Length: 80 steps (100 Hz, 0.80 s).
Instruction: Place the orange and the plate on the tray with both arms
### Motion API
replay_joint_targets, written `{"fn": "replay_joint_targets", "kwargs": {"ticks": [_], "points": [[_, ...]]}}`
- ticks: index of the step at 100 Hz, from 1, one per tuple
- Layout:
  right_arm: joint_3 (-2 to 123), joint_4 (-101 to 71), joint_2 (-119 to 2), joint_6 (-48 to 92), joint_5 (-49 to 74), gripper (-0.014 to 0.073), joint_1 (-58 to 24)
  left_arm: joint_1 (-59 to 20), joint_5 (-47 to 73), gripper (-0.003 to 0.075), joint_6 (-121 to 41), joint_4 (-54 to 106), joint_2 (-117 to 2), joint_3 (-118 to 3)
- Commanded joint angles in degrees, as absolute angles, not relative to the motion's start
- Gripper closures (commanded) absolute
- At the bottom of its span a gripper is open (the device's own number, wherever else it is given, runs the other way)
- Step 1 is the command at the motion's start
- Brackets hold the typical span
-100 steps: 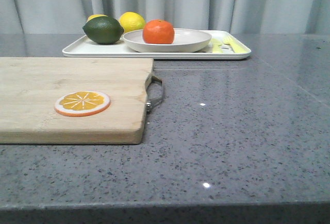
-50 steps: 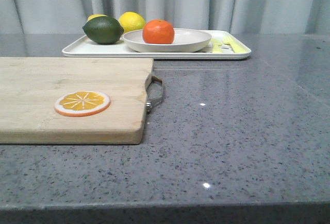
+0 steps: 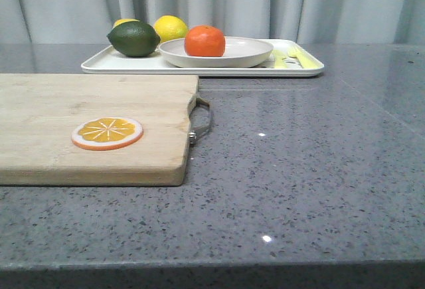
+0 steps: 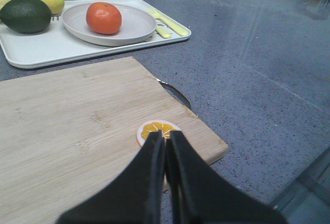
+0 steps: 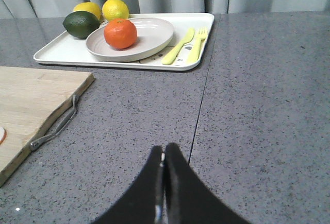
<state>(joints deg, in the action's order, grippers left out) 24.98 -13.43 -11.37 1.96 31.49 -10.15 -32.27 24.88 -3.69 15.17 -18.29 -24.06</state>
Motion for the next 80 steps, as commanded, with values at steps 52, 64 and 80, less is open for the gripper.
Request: {"fn": "replay_joint_targets", "kwargs": {"ticks": [52, 64, 80], "points": [[26.30, -13.17, -11.89, 2.56, 26.97, 0.0661, -10.15, -13.18, 0.00, 0.0739, -3.45, 7.98, -9.39, -9.39], [26.30, -13.17, -11.89, 2.56, 26.97, 0.0661, -10.15, -9.43, 0.00, 0.0739, -3.45, 6.16, -6.52, -6.32], [26.30, -13.17, -11.89, 2.56, 26.97, 0.0661, -10.15, -4.56, 0.00, 0.0739, -3.45, 5.29, -2.07, -2.92]]}}
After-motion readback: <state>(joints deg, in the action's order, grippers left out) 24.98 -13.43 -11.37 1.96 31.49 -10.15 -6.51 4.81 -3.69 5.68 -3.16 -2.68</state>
